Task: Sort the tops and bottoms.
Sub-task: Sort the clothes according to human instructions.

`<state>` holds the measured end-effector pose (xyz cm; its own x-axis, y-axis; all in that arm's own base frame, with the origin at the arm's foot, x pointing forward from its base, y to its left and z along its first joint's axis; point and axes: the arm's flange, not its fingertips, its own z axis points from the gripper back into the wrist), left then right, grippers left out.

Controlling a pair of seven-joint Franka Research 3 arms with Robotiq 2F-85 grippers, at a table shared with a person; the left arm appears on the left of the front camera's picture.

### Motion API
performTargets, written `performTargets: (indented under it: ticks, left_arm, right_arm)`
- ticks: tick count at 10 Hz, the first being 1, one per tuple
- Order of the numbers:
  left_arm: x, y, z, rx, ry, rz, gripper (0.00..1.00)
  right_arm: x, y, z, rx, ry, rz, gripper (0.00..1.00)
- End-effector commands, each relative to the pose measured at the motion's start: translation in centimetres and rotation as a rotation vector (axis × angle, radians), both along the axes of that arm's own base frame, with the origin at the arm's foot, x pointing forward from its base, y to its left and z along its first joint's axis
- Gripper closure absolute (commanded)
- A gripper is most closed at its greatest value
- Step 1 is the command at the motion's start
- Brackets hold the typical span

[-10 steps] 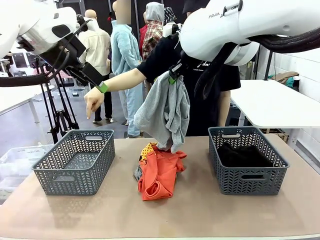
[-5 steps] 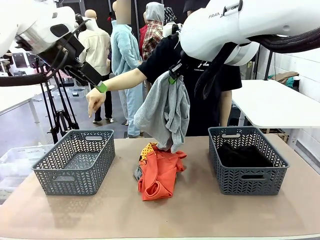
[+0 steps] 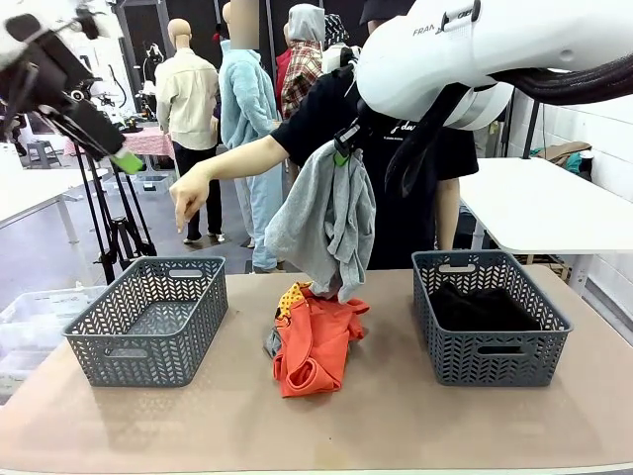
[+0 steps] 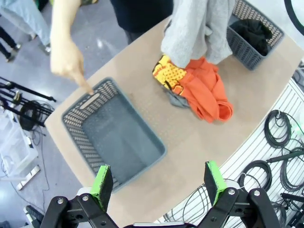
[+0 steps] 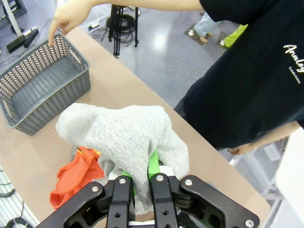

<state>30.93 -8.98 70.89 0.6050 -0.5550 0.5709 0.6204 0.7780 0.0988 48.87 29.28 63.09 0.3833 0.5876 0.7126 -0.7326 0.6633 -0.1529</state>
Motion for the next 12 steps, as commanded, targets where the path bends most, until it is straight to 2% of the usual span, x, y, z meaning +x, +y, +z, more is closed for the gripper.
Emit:
performTargets:
  ticks: [1, 4, 5, 6, 8, 9, 12]
  left_arm:
    - [-0.1, 2.0, 1.1, 0.019, -0.033, 0.026, 0.0]
    - [0.2, 3.2, 1.6, -0.011, -0.044, 0.053, 0.0]
    - [-0.4, 2.8, 1.8, -0.009, -0.033, 0.052, 0.0]
    - [-0.4, 2.8, 1.8, -0.009, -0.033, 0.052, 0.0]
    - [-0.4, 2.8, 1.8, -0.009, -0.033, 0.052, 0.0]
    - [-0.4, 2.8, 1.8, -0.009, -0.033, 0.052, 0.0]
    - [-0.4, 2.8, 1.8, -0.009, -0.033, 0.052, 0.0]
  right_arm:
    - [-0.1, 0.0, 0.3, -0.003, -0.008, -0.003, 1.0]
    - [0.0, 0.0, 0.0, 0.0, 0.0, 0.0, 1.0]
    - [0.5, 2.0, 0.7, -0.003, -0.041, 0.05, 1.0]
    - [1.5, 4.2, 2.0, 0.01, -0.129, 0.124, 1.0]
    - [3.3, 7.1, 4.3, 0.067, -0.246, 0.223, 1.0]
    - [4.4, 9.0, 5.1, 0.111, -0.279, 0.278, 1.0]
    - [7.6, 16.3, 4.8, 0.229, -0.283, 0.438, 1.0]
